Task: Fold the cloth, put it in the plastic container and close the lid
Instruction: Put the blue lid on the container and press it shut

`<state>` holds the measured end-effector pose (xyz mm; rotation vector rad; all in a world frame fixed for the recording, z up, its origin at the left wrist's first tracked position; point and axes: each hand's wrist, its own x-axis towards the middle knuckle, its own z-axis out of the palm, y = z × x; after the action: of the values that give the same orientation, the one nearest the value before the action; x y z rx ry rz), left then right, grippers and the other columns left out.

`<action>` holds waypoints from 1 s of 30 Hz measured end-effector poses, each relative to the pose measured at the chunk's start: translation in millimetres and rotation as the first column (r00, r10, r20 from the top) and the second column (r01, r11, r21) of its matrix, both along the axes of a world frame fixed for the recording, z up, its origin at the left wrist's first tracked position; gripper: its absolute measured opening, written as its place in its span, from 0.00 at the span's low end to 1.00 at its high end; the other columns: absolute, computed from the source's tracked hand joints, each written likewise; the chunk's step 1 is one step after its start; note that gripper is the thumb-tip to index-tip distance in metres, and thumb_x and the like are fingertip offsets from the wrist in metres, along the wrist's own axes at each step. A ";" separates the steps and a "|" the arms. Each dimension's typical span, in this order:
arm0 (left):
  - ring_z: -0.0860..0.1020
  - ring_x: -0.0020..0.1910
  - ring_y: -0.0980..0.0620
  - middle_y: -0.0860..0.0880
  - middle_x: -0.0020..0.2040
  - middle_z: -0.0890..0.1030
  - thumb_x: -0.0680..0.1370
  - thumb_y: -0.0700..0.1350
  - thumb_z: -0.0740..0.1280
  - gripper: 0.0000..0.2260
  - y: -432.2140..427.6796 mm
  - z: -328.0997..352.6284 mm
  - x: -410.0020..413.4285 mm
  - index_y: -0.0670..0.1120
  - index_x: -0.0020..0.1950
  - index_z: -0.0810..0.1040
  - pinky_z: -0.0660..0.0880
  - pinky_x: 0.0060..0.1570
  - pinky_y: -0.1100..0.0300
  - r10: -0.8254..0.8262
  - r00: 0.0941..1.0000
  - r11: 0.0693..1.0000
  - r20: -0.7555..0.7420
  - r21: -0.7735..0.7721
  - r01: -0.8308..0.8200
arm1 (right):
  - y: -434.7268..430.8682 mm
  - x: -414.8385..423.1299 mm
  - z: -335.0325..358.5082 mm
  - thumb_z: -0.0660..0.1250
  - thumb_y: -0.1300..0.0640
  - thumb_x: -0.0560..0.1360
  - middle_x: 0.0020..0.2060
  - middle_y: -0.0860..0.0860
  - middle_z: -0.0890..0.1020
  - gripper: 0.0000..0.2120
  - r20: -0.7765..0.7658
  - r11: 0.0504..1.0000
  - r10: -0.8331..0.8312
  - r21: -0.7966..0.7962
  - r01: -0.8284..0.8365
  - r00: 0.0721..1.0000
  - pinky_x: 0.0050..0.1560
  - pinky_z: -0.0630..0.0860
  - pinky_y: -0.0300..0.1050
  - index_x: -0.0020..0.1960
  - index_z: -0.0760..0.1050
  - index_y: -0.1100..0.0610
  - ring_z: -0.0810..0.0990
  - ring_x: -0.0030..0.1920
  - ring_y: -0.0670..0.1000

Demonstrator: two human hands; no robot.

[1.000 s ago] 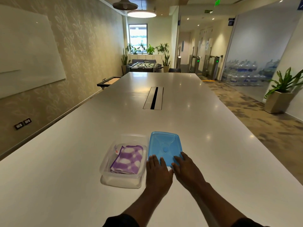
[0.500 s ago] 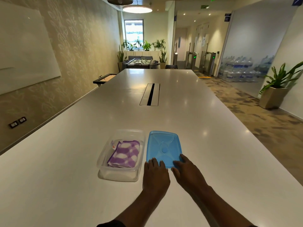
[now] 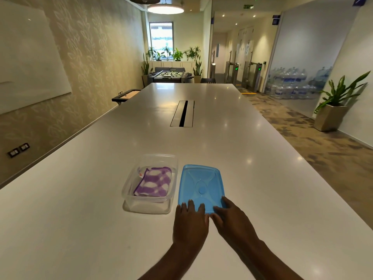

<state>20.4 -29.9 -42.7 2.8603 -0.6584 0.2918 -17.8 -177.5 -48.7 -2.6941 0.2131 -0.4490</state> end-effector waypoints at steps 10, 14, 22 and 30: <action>0.81 0.41 0.57 0.55 0.38 0.82 0.72 0.49 0.69 0.02 4.6 14.2 -10.4 0.53 0.40 0.78 0.79 0.52 0.52 -0.215 0.970 0.970 0.113 -0.090 0.226 | 6.3 -9.1 -1.1 0.56 0.39 0.76 0.70 0.53 0.72 0.21 -0.012 1.000 -0.018 0.005 0.018 1.000 0.59 0.73 0.44 0.60 0.78 0.48 0.73 0.66 0.49; 0.80 0.33 0.59 0.56 0.33 0.80 0.69 0.50 0.73 0.06 3.4 16.1 -11.3 0.53 0.37 0.77 0.81 0.43 0.57 -0.219 0.964 0.970 0.149 -0.071 0.232 | 8.7 -10.2 0.0 0.57 0.39 0.76 0.71 0.53 0.70 0.22 -0.025 0.999 -0.014 0.037 0.015 1.000 0.62 0.72 0.46 0.62 0.77 0.49 0.71 0.68 0.50; 0.76 0.28 0.58 0.54 0.30 0.78 0.65 0.46 0.78 0.12 7.6 27.0 -5.5 0.51 0.38 0.75 0.75 0.32 0.66 -0.230 0.958 0.946 0.174 -0.190 0.262 | 21.5 -21.2 25.2 0.64 0.46 0.74 0.61 0.39 0.73 0.21 0.178 0.946 -0.036 0.324 -0.024 0.983 0.58 0.69 0.28 0.65 0.65 0.43 0.69 0.61 0.34; 0.76 0.26 0.55 0.53 0.30 0.78 0.72 0.42 0.73 0.07 9.4 53.4 -8.0 0.48 0.39 0.75 0.75 0.28 0.64 -0.210 0.940 0.885 0.268 -0.356 0.299 | 31.6 -15.4 39.4 0.65 0.51 0.77 0.52 0.45 0.84 0.12 0.223 0.698 -0.146 0.713 -0.059 0.964 0.48 0.75 0.29 0.60 0.73 0.42 0.82 0.49 0.40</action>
<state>12.4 -20.6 10.6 2.3441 -0.8954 0.6298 -33.2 -145.9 -9.3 -1.8327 0.3019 -0.5872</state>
